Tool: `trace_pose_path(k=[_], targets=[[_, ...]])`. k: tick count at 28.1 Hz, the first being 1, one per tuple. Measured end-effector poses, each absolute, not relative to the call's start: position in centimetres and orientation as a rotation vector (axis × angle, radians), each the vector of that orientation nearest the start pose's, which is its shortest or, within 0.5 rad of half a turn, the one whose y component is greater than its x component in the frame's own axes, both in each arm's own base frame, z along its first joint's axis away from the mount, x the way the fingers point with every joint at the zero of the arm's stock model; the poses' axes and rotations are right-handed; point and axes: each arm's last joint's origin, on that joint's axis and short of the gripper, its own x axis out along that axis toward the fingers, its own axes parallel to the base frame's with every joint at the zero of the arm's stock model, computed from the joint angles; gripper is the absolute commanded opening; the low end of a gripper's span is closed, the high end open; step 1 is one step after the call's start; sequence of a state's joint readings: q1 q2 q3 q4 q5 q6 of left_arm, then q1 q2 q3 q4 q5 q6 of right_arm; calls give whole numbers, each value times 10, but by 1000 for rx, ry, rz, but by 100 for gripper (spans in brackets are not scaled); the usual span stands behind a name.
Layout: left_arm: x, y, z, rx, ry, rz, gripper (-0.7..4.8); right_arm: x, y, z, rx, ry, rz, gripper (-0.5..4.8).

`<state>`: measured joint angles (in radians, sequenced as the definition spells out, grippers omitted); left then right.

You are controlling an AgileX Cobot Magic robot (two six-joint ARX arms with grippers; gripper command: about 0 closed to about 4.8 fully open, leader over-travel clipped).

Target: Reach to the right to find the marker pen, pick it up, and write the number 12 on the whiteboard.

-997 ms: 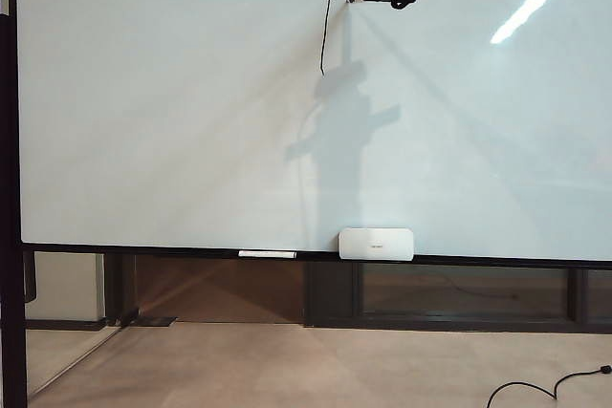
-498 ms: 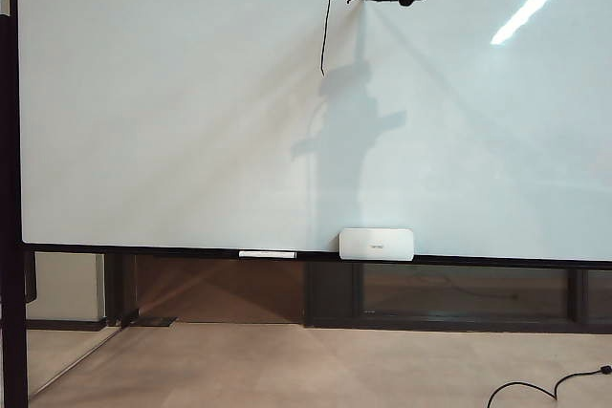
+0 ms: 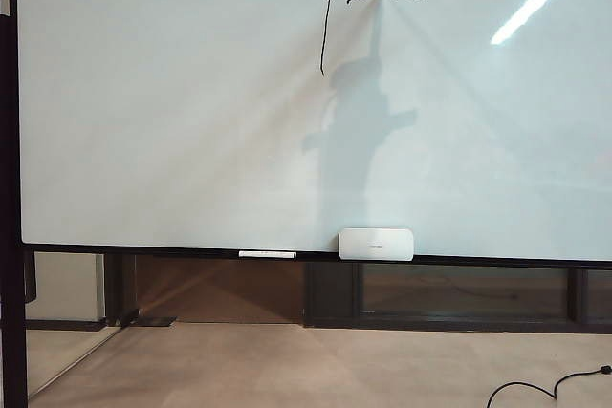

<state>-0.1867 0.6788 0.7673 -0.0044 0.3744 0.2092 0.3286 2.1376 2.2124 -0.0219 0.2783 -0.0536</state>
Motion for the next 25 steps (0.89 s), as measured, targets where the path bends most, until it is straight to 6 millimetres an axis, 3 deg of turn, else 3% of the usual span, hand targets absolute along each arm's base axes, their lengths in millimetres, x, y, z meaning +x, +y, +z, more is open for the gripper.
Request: trace_pose_path(k=[25], targets=[[142,-38,358,211,-134,-551,-5,476,154,388,-35,89,67,-6]])
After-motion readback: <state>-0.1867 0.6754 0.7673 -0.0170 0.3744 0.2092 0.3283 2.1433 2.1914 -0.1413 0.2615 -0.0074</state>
